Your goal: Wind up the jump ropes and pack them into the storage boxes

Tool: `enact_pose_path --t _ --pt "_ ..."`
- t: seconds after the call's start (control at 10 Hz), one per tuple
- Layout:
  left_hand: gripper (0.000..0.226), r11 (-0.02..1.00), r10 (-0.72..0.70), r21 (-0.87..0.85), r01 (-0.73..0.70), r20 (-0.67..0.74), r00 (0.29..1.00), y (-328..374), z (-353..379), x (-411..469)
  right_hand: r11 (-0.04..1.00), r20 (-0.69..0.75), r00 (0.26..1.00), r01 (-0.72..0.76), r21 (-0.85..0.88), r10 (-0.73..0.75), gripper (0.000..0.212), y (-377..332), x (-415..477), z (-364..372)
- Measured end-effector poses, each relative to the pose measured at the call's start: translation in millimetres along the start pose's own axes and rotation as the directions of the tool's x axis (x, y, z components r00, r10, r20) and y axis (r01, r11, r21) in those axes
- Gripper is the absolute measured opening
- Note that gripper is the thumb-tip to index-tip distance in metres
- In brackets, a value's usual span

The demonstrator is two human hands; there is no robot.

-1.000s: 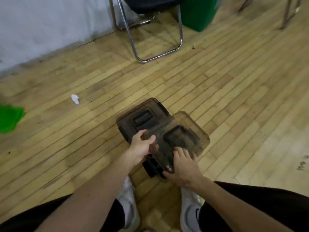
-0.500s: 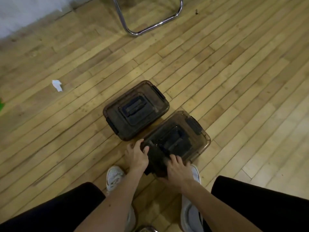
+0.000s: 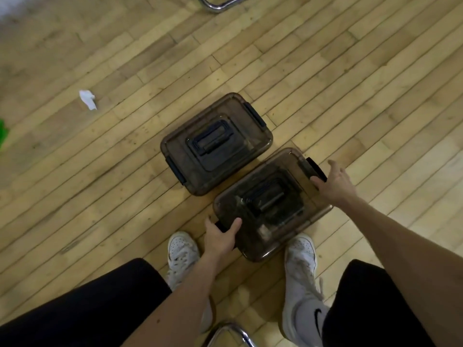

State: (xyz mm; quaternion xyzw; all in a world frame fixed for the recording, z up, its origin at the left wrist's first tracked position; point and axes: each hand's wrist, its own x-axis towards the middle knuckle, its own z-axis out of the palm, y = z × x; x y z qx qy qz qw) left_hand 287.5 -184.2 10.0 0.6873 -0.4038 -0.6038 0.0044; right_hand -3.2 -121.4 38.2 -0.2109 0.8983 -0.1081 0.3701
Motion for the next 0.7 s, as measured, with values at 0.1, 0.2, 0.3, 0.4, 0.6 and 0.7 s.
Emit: enact_pose_path --t 0.1,0.2,0.3,0.4,0.6,0.7 --pt "0.064 0.997 -0.036 0.063 0.037 -0.020 0.999 3 -1 3 0.995 0.147 0.989 -0.026 0.101 0.011 0.068 1 7 -11" --pt "0.044 0.977 -0.021 0.205 0.057 -0.175 0.984 13 1 -2 0.999 0.092 0.995 0.030 -0.031 -0.027 0.048 -3 4 -11" --pt "0.044 0.947 -0.051 0.295 0.127 -0.252 0.966 25 6 -5 0.989 -0.078 0.994 0.071 -0.129 -0.081 0.043 -10 -5 3" --pt "0.040 0.922 -0.031 0.360 0.141 -0.296 0.955 34 11 -12 0.986 -0.136 0.986 0.081 -0.147 -0.101 0.034 -13 -6 7" --pt "0.038 0.731 0.067 0.682 0.030 -0.115 0.991 47 1 -9 0.968 -0.124 0.988 0.056 -0.246 -0.089 0.028 -19 -6 10" --pt "0.045 0.474 0.011 0.872 -0.122 0.133 0.991 111 -14 -13 0.965 0.087 0.996 0.045 -0.257 -0.024 0.042 -59 -18 -23"
